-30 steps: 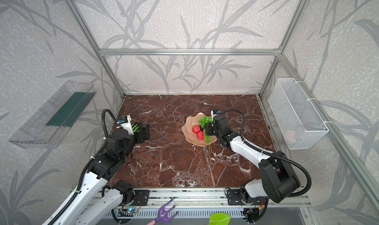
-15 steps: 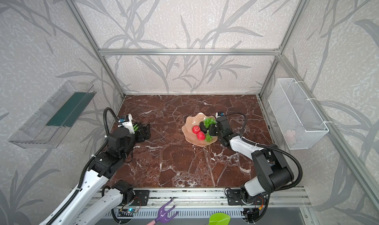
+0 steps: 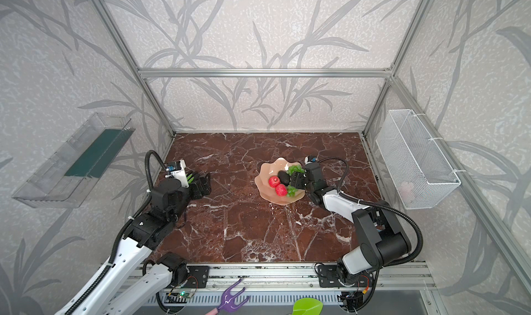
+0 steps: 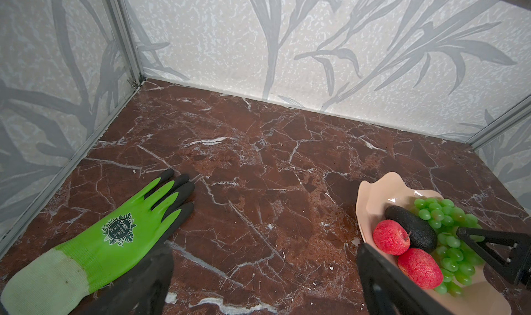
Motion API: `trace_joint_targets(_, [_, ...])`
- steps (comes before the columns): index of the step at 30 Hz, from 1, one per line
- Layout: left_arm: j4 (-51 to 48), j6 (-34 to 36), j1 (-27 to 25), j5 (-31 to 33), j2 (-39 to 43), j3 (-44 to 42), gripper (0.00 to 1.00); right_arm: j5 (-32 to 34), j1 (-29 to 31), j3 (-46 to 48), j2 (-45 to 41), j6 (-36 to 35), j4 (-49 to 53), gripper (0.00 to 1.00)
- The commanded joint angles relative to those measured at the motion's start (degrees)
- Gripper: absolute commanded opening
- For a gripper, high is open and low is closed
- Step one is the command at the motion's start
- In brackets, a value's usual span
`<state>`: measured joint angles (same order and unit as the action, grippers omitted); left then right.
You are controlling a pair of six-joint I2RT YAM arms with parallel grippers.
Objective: Place and organize the fake fruits in the fruit bowl
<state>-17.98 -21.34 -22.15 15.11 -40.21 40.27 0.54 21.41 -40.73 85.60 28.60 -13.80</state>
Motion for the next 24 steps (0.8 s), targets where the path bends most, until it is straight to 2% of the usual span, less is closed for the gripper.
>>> trace_joint_targets(1, [0.33, 1.52, 0.27, 1.50, 0.22, 1.03, 0.99, 0.61, -0.32, -1.37, -5.01, -2.60, 1.94, 0.81])
trace_joint_targets(5, [4.31, 4.12, 0.36, 6.64, -1.41, -1.60, 1.00, 0.29, -0.56, -1.63, -10.23, -8.06, 4.57, 0.98])
trace_joint_targets(6, [5.18, 4.64, 0.41, 7.51, -2.04, -2.15, 1.00, 0.18, -0.64, -1.72, -11.44, -9.45, 5.39, 0.99])
trace_joint_targets(9, [8.92, 7.38, 0.74, 9.90, -4.29, -3.96, 1.00, 0.10, -1.87, -1.14, -15.53, -15.19, 8.18, 0.99])
trace_joint_targets(12, [13.59, 9.12, 1.98, 13.63, -7.37, -5.73, 1.00, -0.81, -5.91, 1.62, -19.54, -19.21, 8.32, 0.99])
trace_joint_targets(15, [22.51, 7.57, 4.85, 17.89, -11.14, -8.75, 1.00, -0.99, -11.36, 5.42, -21.95, -21.17, 5.97, 0.99])
trace_joint_targets(18, [32.98, 7.36, 8.23, 20.54, -16.56, -11.91, 1.00, 2.60, -14.71, 8.10, -21.35, -22.27, 4.65, 0.99])
trace_joint_targets(20, [37.64, 9.96, 10.01, 22.70, -21.25, -12.76, 1.00, 5.13, -15.73, 10.80, -20.46, -22.53, 0.89, 0.99])
trace_joint_targets(24, [48.48, 10.37, 14.95, 15.18, -29.11, -15.46, 1.00, 9.26, -15.95, 18.92, -17.38, -25.88, -16.68, 0.99])
